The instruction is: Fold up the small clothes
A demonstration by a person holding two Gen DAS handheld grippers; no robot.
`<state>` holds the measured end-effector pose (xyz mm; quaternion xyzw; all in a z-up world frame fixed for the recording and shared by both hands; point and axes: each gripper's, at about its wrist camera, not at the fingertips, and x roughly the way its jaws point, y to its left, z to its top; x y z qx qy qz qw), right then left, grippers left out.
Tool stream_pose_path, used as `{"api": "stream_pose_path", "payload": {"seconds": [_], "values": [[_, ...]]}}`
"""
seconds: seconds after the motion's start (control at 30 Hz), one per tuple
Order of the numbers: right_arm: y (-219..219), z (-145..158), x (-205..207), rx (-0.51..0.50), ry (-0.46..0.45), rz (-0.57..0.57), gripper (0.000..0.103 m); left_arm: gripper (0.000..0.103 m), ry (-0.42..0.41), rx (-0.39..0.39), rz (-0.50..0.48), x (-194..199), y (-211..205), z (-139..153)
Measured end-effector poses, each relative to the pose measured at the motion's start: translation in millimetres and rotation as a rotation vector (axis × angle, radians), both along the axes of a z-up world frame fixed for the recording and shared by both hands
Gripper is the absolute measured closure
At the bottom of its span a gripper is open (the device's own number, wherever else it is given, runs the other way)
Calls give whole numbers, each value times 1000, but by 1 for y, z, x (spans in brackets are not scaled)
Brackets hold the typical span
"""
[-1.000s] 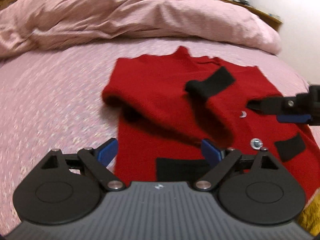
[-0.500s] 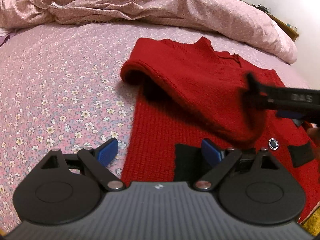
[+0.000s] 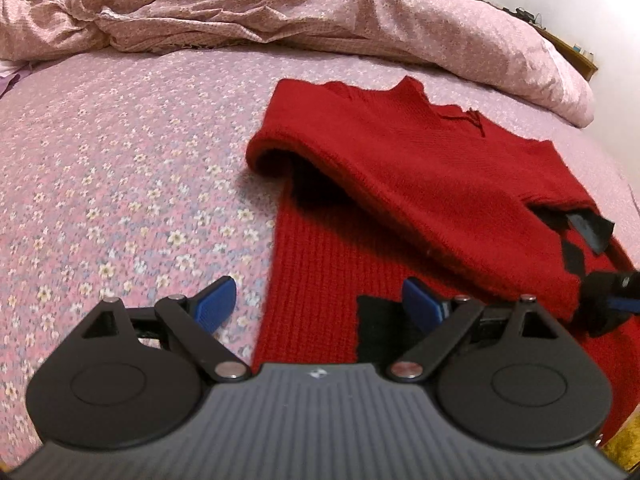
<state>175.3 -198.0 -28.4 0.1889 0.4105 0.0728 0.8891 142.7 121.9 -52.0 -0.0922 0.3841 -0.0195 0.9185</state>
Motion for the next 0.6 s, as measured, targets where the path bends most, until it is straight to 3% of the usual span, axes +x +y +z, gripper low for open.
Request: {"api": "stream_pose_path", "payload": {"seconds": [0.1, 0.27, 0.47, 0.6], "values": [[-8, 2, 13, 102, -18, -38, 25, 10, -24, -11, -1, 11, 2, 13], [-2, -15, 33, 153, 5, -47, 24, 10, -82, 24, -54, 50, 1, 50], [10, -20, 27, 79, -50, -26, 41, 11, -78, 95, -126, 119, -13, 74], [9, -20, 29, 81, -74, -21, 46, 15, -2, 104, -142, 168, -25, 67]]}}
